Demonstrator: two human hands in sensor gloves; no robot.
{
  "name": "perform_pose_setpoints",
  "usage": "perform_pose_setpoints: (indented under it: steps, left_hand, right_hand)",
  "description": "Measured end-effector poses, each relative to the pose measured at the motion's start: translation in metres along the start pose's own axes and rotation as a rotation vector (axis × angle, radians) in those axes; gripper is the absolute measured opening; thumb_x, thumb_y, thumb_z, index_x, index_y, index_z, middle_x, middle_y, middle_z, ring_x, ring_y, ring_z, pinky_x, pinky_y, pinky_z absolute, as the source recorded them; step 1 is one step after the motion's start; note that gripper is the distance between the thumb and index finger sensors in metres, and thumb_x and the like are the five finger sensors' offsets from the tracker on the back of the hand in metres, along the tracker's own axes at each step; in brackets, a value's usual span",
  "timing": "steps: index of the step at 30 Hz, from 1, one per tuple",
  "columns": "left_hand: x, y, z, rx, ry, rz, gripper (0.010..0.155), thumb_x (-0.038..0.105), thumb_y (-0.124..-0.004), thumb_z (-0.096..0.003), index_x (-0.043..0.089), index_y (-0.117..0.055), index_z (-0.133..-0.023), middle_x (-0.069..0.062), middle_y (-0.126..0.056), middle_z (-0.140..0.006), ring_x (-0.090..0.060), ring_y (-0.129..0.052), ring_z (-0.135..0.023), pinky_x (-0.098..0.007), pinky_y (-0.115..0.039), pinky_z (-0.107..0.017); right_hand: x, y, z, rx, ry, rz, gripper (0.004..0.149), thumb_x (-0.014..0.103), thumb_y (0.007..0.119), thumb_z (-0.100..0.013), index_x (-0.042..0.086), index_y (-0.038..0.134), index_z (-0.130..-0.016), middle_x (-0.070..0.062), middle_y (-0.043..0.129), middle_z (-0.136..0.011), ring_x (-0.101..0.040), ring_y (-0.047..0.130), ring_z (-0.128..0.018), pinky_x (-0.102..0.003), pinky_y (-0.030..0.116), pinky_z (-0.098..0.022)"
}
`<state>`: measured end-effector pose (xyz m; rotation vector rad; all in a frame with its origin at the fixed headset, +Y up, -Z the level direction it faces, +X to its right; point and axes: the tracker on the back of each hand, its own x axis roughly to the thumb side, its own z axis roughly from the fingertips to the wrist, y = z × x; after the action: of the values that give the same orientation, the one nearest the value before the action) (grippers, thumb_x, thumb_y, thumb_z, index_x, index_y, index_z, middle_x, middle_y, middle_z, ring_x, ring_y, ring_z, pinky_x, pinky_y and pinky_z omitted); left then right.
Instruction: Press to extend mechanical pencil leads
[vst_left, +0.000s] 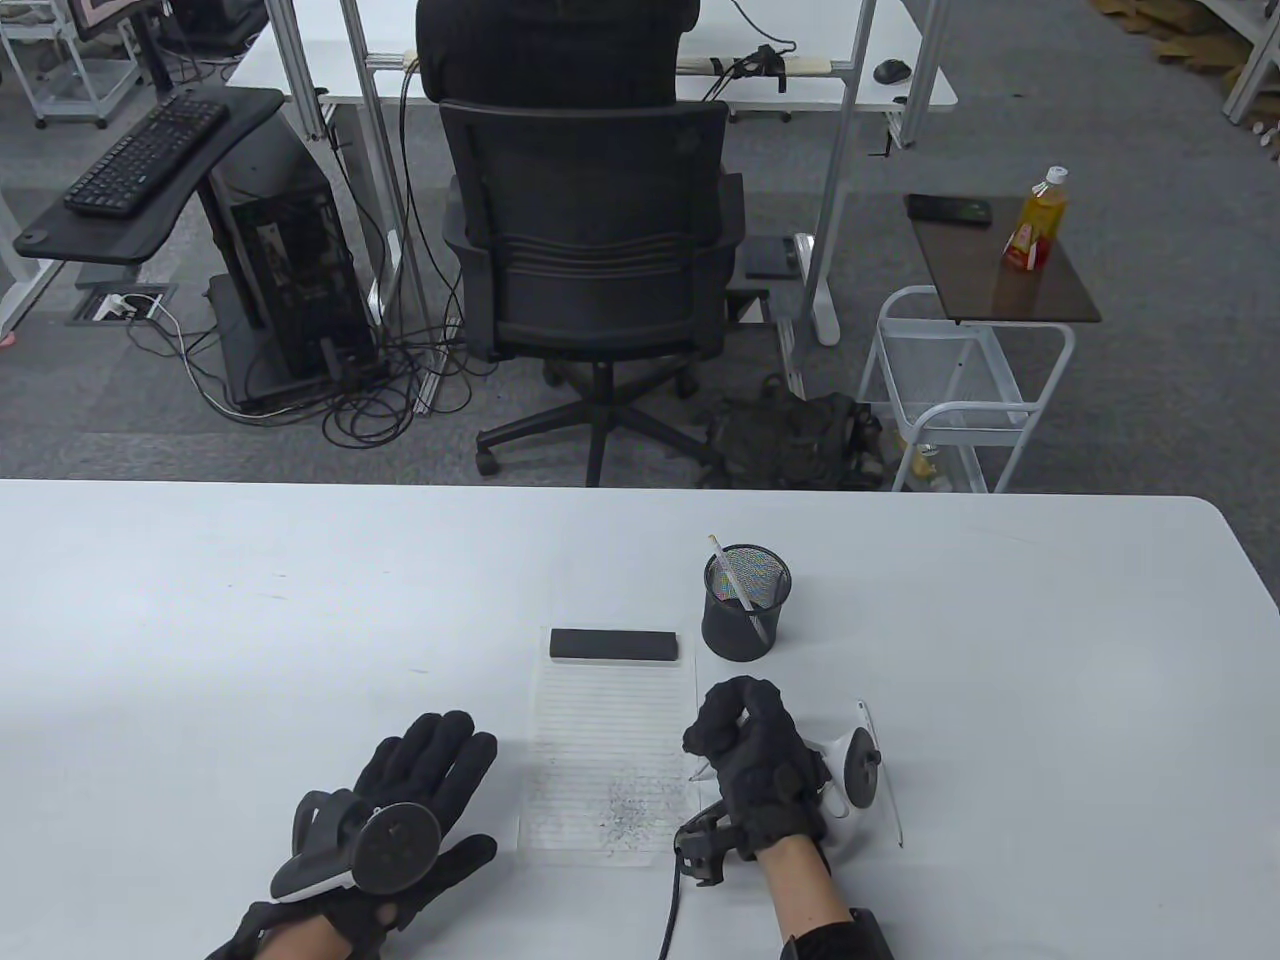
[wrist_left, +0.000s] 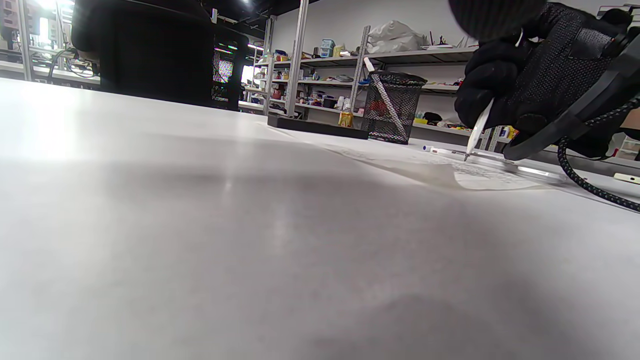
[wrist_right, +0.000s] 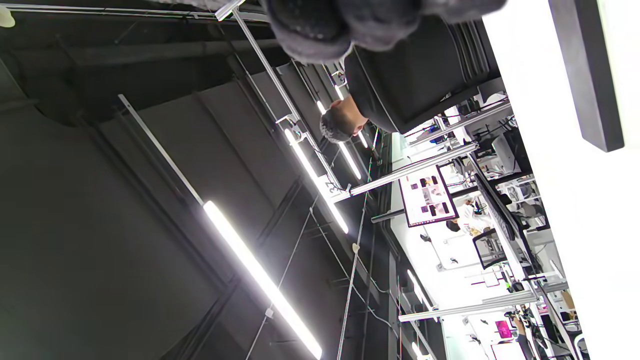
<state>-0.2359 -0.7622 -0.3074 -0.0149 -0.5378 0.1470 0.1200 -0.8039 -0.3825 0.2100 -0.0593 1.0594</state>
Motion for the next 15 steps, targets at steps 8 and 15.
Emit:
perform_pose_setpoints:
  steps: [8,15]
  left_hand:
    - [-0.0005,-0.0001,-0.0004,0.000,0.001,-0.002,0.090,0.063,-0.067,-0.0460,0.026,-0.022,-0.115,-0.012,-0.019,-0.120,-0.044,-0.028,-0.112,-0.065,-0.036,-0.077]
    - [-0.0005,0.0001,-0.0001,0.000,0.003,-0.001,0.090,0.063,-0.067,-0.0460,0.025,-0.022,-0.115,-0.012,-0.019,-0.120,-0.045,-0.028,-0.112,-0.065,-0.036,-0.077]
  right_hand:
    - [-0.0005,0.0004,0.0000,0.006,0.002,0.013,0.052,0.050,0.060,-0.061,0.006,0.087,-0.068,-0.014,0.086,-0.053,-0.040,0.083,-0.041,-0.069,0.069,-0.046]
    - [-0.0012,0.0004,-0.0003,0.007,0.005,0.015,0.052,0.049,0.060,-0.061,0.006,0.087,-0.068,-0.014,0.086,-0.053,-0.040,0.083,-0.041,-0.069,0.069,-0.047]
